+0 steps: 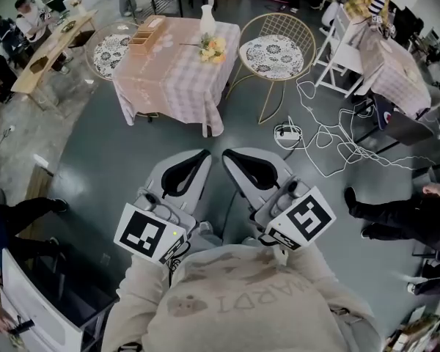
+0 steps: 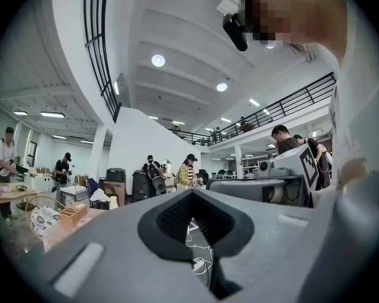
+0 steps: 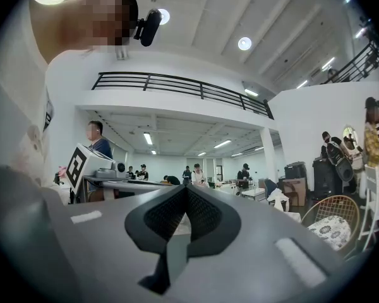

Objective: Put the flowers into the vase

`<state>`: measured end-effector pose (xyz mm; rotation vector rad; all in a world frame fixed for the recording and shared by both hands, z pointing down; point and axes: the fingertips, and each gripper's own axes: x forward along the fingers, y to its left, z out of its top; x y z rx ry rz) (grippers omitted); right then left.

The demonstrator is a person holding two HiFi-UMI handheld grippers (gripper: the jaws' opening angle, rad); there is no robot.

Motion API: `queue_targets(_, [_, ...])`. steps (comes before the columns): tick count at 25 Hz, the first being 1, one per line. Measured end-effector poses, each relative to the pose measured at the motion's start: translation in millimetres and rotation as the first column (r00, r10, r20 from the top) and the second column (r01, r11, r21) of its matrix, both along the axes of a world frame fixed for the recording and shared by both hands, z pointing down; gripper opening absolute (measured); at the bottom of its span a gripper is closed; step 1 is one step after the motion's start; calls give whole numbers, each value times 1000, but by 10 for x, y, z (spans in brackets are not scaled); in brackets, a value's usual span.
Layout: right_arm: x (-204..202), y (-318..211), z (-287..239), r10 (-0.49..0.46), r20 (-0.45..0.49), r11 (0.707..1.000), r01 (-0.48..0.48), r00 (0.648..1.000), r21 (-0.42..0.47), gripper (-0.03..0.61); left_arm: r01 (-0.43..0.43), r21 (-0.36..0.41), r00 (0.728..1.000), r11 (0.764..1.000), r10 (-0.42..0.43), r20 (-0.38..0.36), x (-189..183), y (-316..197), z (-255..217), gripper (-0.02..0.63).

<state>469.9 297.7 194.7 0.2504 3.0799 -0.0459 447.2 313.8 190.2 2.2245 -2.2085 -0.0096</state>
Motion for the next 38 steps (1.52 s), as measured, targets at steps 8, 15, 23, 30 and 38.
queue_targets(8, [-386,2,-57,45,49,998,-43,998,-36,28,13,38,999,999,-15,38,-508,87,40,0])
queue_targets(15, [-647,0,-125,140,94,989,-136,986,-49,29,-44,8,999,999,44,23,-926,204,172,0])
queue_targets(23, [-958,-163,-115,168,83,985,-165,982,-48,29,-50,31,999,998,49,16,-1261,72,181,0])
queue_targets(30, [-1421,-363,-29,108,72,993,-104,992,-58,31,-10,37,1000,999,10,9,-1667,-180,212,0])
queue_targets(38, [-2047,-794,52,59,58,997,-55,997,-62,31,25,17,1000,1000,-25,-1,-2243,-626,258,0])
